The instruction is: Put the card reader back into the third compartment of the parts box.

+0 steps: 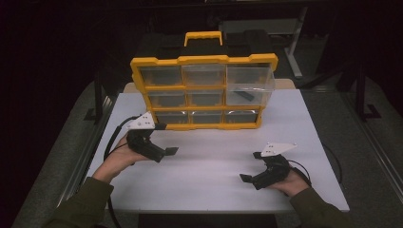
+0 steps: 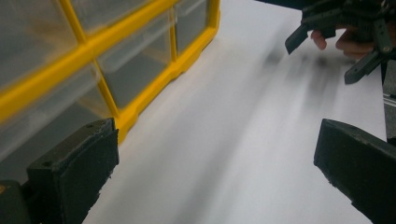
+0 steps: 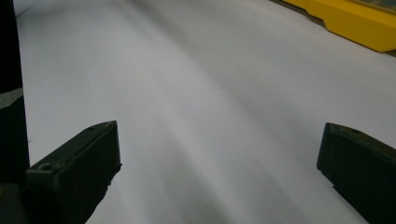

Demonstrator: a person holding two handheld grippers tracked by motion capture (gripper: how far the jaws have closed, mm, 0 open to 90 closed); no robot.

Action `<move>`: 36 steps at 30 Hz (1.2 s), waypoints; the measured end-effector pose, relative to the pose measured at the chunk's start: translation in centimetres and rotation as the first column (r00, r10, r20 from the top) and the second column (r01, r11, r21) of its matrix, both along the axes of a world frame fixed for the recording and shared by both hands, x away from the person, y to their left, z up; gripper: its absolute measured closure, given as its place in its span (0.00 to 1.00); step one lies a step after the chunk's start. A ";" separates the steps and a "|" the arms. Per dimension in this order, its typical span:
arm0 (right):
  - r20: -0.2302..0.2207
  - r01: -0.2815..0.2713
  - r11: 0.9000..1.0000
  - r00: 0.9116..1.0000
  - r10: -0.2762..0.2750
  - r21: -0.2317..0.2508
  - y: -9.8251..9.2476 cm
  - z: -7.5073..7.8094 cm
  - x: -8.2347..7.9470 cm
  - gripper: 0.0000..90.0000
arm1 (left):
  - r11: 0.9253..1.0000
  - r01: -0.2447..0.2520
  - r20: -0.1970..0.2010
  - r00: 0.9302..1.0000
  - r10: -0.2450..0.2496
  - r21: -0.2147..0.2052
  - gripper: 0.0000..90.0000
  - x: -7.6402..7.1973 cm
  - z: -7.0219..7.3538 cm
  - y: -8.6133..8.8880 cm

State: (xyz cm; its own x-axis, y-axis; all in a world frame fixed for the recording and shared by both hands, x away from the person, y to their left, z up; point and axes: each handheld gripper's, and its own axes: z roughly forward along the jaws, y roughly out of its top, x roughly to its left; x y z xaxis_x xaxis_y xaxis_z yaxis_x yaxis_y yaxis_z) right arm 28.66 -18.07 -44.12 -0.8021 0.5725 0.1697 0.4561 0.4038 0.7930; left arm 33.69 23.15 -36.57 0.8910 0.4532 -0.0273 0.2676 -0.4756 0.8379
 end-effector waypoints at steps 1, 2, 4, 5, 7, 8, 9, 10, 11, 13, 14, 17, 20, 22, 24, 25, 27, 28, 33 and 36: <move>0.000 0.000 1.000 1.000 0.000 -0.001 0.0 0.0 0.0 0.00 | 1.000 -0.005 -0.001 1.000 0.005 0.001 0.00 -0.1 -0.3 0.1; 0.000 0.000 1.000 1.000 0.000 0.000 0.0 0.0 0.0 0.00 | 1.000 -0.009 -0.002 1.000 0.009 0.001 0.00 -0.2 -0.6 0.3; 0.000 0.001 1.000 1.000 -0.001 0.000 0.0 0.0 0.0 0.00 | 1.000 -0.023 -0.005 1.000 0.023 -0.014 0.00 -0.5 -1.4 0.7; 0.000 0.000 1.000 1.000 0.000 0.000 0.0 0.0 0.0 0.00 | 1.000 -0.023 -0.005 1.000 0.023 -0.014 0.00 -0.5 -1.4 0.7; 0.000 0.000 1.000 1.000 0.000 -0.002 0.0 0.0 0.0 0.00 | 0.999 -0.032 -0.002 0.999 0.032 -0.020 0.00 -0.9 -2.1 1.0; -0.001 -0.001 1.000 1.000 0.001 -0.001 0.0 0.0 0.0 0.00 | 0.999 -0.038 0.004 0.999 0.039 -0.020 0.00 -1.2 -2.6 1.4; 0.000 -0.002 1.000 1.000 0.002 -0.001 0.0 0.0 0.0 0.00 | 0.999 -0.044 0.002 0.999 0.044 -0.021 0.00 -1.4 -2.9 1.7; -0.001 -0.002 1.000 1.000 0.002 -0.001 0.0 0.0 0.0 0.00 | 0.999 -0.044 0.002 0.999 0.044 -0.021 0.00 -1.4 -2.9 1.7; -0.002 -0.001 1.000 1.000 0.001 -0.001 0.0 0.0 0.0 0.00 | 0.998 -0.056 0.002 0.998 0.057 -0.027 0.00 -1.6 -3.4 2.2; -0.002 -0.001 1.000 1.000 0.001 -0.002 0.0 0.0 0.0 0.00 | 0.997 -0.066 -0.005 0.998 0.066 -0.034 0.00 -1.9 -3.8 2.6; -0.001 -0.002 1.000 1.000 0.002 -0.003 0.0 0.0 0.0 0.00 | 0.997 -0.072 -0.005 0.997 0.071 -0.033 0.00 -2.0 -4.0 2.9; -0.001 -0.002 1.000 1.000 0.002 -0.004 0.0 0.0 0.0 0.00 | 0.996 -0.083 -0.002 0.997 0.083 -0.037 0.00 -2.4 -4.6 3.5; 0.000 0.000 1.000 1.000 0.000 -0.003 0.0 0.0 0.0 0.00 | 0.994 -0.100 -0.014 0.995 0.100 -0.052 0.00 -2.8 -5.2 4.3; -0.001 0.001 1.000 1.000 -0.001 -0.003 0.0 0.0 0.0 0.00 | 0.993 -0.110 -0.017 0.994 0.109 -0.052 0.00 -3.1 -5.6 4.7; -0.001 0.000 1.000 1.000 0.000 -0.004 0.0 0.0 0.0 0.00 | 0.991 -0.120 -0.020 0.993 0.119 -0.055 0.00 -3.3 -6.0 5.0; -0.001 -0.001 1.000 1.000 0.001 -0.005 0.0 0.0 0.0 0.00 | 0.991 -0.123 -0.022 0.992 0.122 -0.057 0.00 -3.4 -6.2 5.1; -0.001 -0.002 1.000 1.000 0.002 -0.006 0.0 0.0 0.0 0.00 | 0.989 -0.134 -0.020 0.991 0.133 -0.058 0.00 -3.7 -6.7 5.3; 0.000 -0.002 1.000 1.000 0.002 -0.006 0.0 0.0 0.0 0.00 | 0.989 -0.138 -0.025 0.990 0.137 -0.057 0.00 -3.9 -6.9 5.3; 0.001 -0.002 1.000 1.000 0.002 -0.008 0.1 0.0 0.0 0.00 | 0.988 -0.144 -0.031 0.989 0.142 -0.048 0.00 -4.2 -7.4 5.5; 0.002 -0.003 1.000 1.000 0.003 -0.009 0.1 -0.1 0.0 0.00 | 0.988 -0.145 -0.030 0.989 0.144 -0.053 0.00 -4.1 -7.3 5.5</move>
